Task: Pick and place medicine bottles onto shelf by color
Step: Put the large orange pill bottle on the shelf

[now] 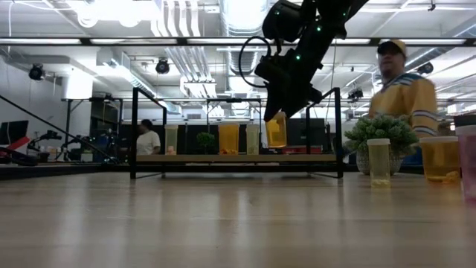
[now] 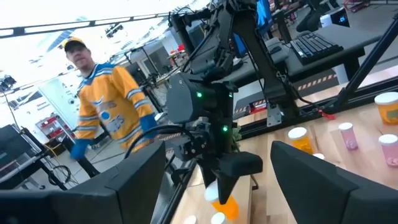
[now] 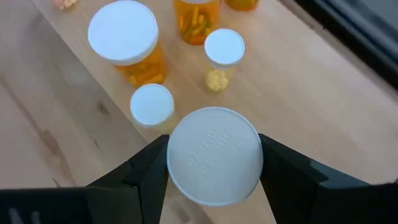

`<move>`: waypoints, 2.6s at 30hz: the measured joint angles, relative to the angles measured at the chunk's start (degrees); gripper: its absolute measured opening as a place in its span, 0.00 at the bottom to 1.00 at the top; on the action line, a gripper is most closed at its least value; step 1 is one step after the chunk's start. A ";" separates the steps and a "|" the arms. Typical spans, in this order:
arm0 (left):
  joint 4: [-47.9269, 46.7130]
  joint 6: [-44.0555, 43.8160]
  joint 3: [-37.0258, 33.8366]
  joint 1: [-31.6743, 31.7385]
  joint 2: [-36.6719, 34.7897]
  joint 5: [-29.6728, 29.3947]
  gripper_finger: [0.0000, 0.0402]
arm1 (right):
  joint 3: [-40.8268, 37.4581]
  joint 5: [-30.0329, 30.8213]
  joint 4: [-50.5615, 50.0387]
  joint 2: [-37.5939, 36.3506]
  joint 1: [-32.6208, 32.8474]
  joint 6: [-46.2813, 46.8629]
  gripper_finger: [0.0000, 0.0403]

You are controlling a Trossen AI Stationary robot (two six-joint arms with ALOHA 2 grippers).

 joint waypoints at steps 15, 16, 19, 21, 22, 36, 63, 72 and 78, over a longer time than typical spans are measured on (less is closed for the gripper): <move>-0.01 -0.08 0.00 -0.01 0.09 0.02 0.68 | -0.68 0.12 -0.18 1.25 0.73 1.70 0.54; 0.00 -0.09 0.00 -0.01 0.09 0.02 0.68 | -0.68 0.11 -0.11 1.37 0.73 1.74 0.54; -0.02 -0.30 0.00 -0.03 0.09 0.02 0.68 | -0.70 0.10 -0.07 1.74 0.73 1.96 0.56; -0.02 -0.66 0.00 -0.06 0.09 0.02 0.68 | -0.70 0.10 -0.06 1.78 0.73 2.13 0.58; 0.00 -0.68 0.00 -0.06 0.09 0.02 0.68 | -0.70 0.12 -0.04 1.78 0.73 2.14 0.58; -0.02 -0.81 0.00 -0.03 0.09 0.02 0.68 | 3.71 0.18 -3.62 1.23 0.71 0.23 0.59; -0.02 -0.74 0.00 -0.01 0.09 0.04 0.68 | 5.13 0.22 -10.13 1.83 0.71 -1.50 0.02; -0.01 -0.73 0.00 -0.01 0.09 0.04 0.68 | 5.97 0.18 -10.99 1.47 0.71 -1.40 0.02; -0.02 -0.72 0.00 -0.03 0.09 0.04 0.68 | 8.17 0.10 -12.06 0.14 1.30 -1.41 0.02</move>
